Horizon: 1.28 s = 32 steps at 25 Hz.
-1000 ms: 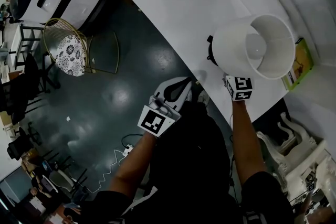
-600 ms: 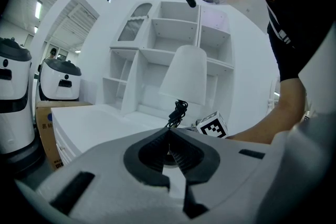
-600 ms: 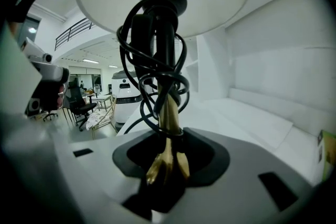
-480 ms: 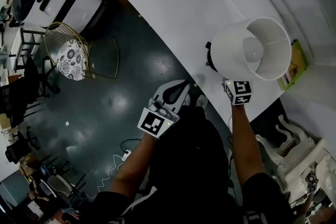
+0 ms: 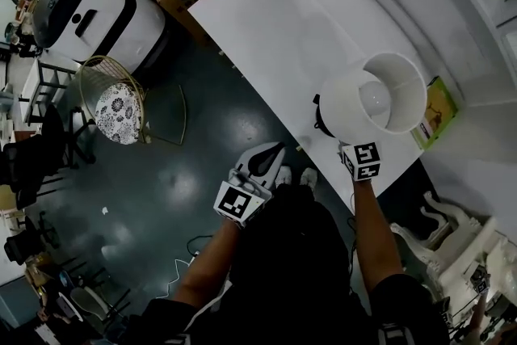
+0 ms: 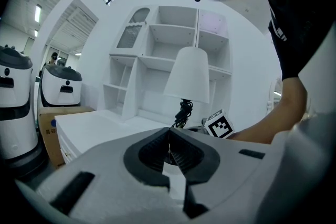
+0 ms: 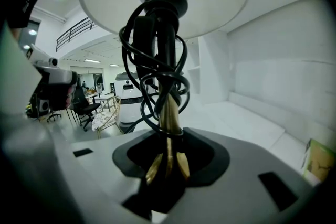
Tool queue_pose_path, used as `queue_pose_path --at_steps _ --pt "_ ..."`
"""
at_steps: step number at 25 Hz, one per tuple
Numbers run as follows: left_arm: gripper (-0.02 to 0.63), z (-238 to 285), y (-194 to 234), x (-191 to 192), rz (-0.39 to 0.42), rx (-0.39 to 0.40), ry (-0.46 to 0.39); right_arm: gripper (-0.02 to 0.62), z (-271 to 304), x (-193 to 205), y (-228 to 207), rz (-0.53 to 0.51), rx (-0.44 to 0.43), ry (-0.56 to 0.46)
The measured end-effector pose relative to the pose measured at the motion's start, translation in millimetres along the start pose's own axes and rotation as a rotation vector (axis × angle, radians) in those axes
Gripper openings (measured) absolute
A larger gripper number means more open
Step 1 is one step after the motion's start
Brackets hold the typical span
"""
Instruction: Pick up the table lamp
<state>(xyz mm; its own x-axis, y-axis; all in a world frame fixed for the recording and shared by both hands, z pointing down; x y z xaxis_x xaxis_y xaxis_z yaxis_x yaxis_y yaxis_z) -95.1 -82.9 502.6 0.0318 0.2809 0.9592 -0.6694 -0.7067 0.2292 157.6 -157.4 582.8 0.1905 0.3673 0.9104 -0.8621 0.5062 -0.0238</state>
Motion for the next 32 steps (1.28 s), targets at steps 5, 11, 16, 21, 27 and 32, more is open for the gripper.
queue_pose_path --at_steps 5,11,16,21,27,32 --pt "0.018 -3 2 -11 0.014 0.016 -0.004 0.147 -11 -21 3 0.012 0.006 -0.014" --pt "0.018 -13 0 -20 0.055 0.04 -0.029 0.147 -32 -43 9 0.019 0.016 -0.029" --pt "0.018 -15 -3 -29 0.066 0.06 -0.046 0.147 -46 -61 9 0.01 0.024 -0.042" --pt "0.017 -21 -3 -37 0.021 0.055 -0.086 0.147 -58 -74 13 -0.004 0.012 -0.048" --pt "0.017 -21 -12 -48 0.089 0.085 -0.086 0.147 -73 -83 20 -0.003 -0.019 -0.059" --pt "0.017 -25 -13 -48 0.091 0.094 -0.087 0.147 -82 -89 29 -0.019 -0.028 -0.054"
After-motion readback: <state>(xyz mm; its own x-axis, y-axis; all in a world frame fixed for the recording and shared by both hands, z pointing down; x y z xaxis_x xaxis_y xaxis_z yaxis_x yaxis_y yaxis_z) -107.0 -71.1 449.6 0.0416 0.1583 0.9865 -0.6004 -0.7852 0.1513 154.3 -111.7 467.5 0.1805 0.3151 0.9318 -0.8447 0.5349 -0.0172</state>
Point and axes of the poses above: the fingertips, and each gripper's own axes: z forward along the fingers, y to its left, x out of its underside, the point moved 9 cm from there along -z, backward along the fingers, and after that the axes turned 1 degree about -z, right-handed, at the moved point
